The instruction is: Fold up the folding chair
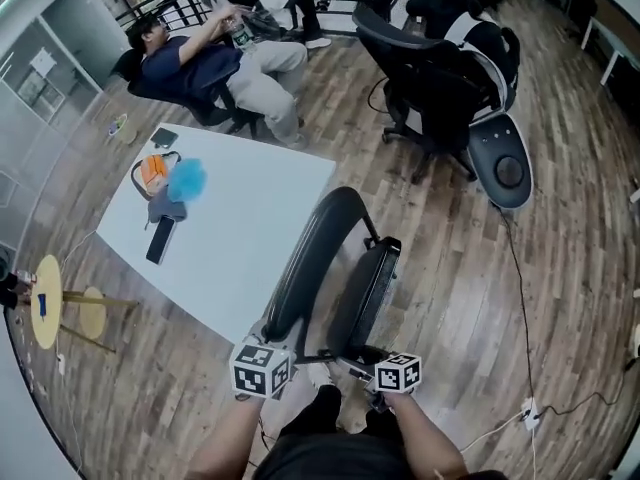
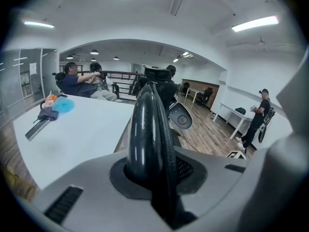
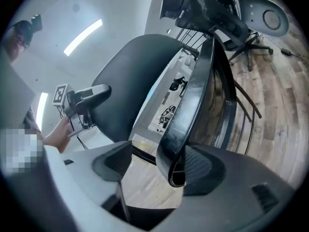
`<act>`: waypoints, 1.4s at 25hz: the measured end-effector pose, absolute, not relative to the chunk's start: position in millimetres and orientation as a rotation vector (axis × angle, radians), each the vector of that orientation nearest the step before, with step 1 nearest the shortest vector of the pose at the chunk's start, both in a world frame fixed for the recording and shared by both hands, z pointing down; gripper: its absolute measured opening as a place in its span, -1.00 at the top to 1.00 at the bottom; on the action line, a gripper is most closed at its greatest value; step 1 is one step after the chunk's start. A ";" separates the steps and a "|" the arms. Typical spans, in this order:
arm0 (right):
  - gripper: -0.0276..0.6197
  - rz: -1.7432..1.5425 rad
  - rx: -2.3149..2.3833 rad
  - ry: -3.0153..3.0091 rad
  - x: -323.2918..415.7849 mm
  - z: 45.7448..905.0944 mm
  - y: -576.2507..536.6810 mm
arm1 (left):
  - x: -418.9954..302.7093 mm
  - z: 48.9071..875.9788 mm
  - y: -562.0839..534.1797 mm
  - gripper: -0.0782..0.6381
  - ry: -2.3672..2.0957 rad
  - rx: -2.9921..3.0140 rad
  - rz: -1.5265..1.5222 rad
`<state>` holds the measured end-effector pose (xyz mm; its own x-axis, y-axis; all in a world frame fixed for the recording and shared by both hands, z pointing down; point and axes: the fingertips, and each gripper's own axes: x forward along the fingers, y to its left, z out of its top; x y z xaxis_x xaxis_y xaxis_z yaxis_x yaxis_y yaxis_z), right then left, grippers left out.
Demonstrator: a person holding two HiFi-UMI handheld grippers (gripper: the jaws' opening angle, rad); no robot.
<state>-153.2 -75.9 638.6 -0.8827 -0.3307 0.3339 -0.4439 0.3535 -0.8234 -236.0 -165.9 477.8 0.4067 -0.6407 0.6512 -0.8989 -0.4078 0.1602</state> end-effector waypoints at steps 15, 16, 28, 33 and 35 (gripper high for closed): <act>0.16 1.509 0.571 -2.449 -317.7 636.1 -135.6 | -327.0 477.2 -195.0 0.59 -1.308 2.162 0.724; 0.17 1.502 0.578 -2.445 -320.8 637.7 -135.8 | -330.0 478.0 -195.2 0.59 -1.309 2.164 0.724; 0.18 1.331 0.668 -2.418 -346.3 645.7 -144.2 | -361.4 479.5 -209.2 0.54 -1.353 2.212 0.708; 0.15 1.150 0.912 -2.412 -306.1 638.5 -145.3 | -382.0 468.6 -183.1 0.18 -1.551 2.245 0.706; 0.15 1.110 1.025 -2.434 -277.0 621.7 -140.1 | -397.1 458.3 -162.6 0.17 -1.633 2.211 0.691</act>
<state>-277.0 -140.1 621.7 -0.7109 -0.4907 0.5038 -0.7022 0.4544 -0.5482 -397.1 -162.6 458.3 0.2354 -0.8042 0.5458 -0.9516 -0.3048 -0.0386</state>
